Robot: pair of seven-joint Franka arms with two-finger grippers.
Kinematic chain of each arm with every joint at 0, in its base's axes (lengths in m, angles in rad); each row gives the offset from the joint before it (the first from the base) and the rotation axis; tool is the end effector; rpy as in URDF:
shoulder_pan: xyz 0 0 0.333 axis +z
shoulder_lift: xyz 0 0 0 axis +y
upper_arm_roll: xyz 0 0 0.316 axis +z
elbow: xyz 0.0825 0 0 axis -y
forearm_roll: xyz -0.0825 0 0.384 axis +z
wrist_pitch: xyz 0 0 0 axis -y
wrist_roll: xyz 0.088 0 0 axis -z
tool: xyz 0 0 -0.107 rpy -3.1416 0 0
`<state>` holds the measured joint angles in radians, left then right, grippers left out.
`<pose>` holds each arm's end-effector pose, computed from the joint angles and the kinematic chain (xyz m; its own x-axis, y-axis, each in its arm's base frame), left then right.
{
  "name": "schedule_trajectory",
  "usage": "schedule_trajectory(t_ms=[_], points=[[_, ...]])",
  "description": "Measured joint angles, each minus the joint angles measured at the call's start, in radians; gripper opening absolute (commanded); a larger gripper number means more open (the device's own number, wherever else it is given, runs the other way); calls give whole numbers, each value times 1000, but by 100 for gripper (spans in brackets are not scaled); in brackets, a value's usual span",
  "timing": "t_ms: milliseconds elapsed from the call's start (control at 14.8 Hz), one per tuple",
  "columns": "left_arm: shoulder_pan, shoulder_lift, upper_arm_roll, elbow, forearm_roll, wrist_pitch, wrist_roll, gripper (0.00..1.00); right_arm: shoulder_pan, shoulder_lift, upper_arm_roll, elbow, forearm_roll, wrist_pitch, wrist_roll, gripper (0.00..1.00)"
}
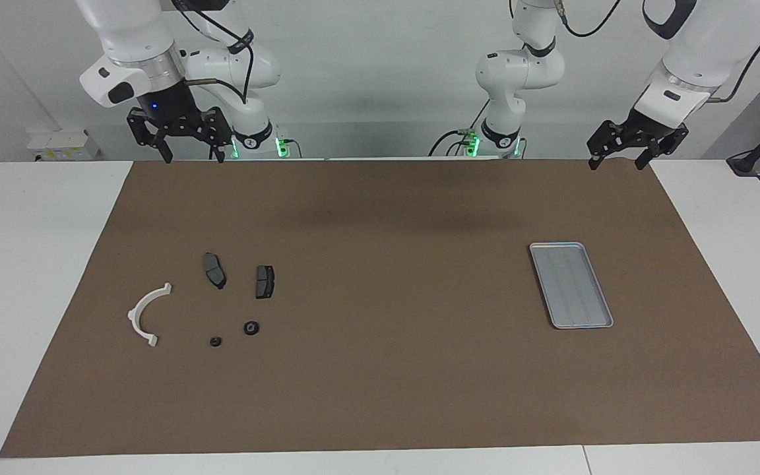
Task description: Pick bearing gear from pile to tray
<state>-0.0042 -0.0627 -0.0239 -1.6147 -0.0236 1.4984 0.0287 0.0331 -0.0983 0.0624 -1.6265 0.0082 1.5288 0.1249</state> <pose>0.5268 -0.0179 0.6317 0.9969 -0.0583 -0.0529 -0.0571 -0.9981 0.0236 0.5167 0.0522 0.6473 0.9996 -0.0293 0.0001 -0.0293 -0.9996 -0.0021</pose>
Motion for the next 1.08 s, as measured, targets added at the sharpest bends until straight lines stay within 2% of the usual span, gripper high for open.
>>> schedule_trajectory(t_ms=[678,881,1084], points=[[0,0,0,-1,0,0,0,100,1,3,1,-21,0,10,0,100],[0,0,0,-1,0,0,0,100,1,26,1,-71,0,94,0,100],[0,0,0,-1,0,0,0,100,1,104,1,-119,0,207,1,100]])
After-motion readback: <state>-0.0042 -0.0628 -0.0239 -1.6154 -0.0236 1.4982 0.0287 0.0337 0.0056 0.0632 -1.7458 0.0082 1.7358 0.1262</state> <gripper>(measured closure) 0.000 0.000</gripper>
